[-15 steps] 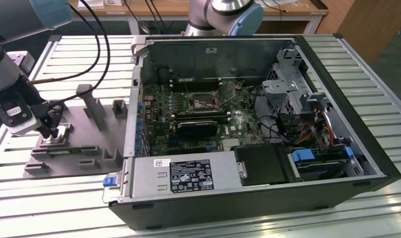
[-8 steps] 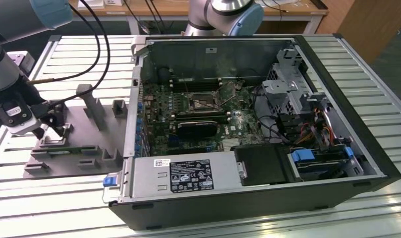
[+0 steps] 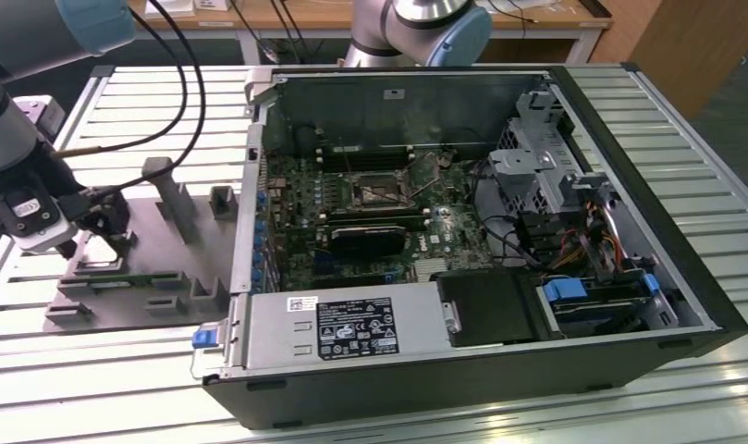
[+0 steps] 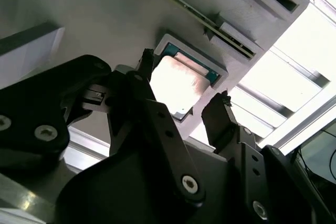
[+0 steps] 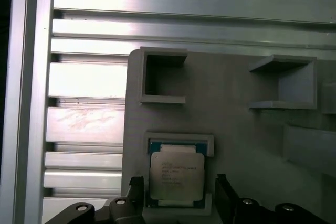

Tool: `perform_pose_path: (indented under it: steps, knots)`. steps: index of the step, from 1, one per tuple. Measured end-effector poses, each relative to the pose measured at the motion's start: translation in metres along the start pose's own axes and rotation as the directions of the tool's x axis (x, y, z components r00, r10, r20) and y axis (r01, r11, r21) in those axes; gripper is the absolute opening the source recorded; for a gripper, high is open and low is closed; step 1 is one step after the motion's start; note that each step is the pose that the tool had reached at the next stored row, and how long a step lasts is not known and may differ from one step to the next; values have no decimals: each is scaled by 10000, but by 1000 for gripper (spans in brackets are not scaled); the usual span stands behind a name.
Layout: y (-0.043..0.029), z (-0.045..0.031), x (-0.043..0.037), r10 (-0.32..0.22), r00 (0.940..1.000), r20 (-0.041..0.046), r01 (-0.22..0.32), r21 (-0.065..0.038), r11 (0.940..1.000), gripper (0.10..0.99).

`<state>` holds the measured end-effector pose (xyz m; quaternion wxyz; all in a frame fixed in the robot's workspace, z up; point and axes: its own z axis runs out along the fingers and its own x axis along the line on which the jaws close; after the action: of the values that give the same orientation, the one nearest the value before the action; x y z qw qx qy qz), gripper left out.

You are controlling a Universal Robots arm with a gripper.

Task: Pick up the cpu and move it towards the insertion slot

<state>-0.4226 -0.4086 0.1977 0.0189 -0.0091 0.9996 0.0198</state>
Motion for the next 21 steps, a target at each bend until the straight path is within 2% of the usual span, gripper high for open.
perform_pose_path:
  steps: [6, 21]
  knots:
    - [-2, 44, 2, 6, 9999, 101, -5, -74, 10000, 647]
    - [34, 126, 11, 90, 9999, 106, -90, -76, 9999, 647]
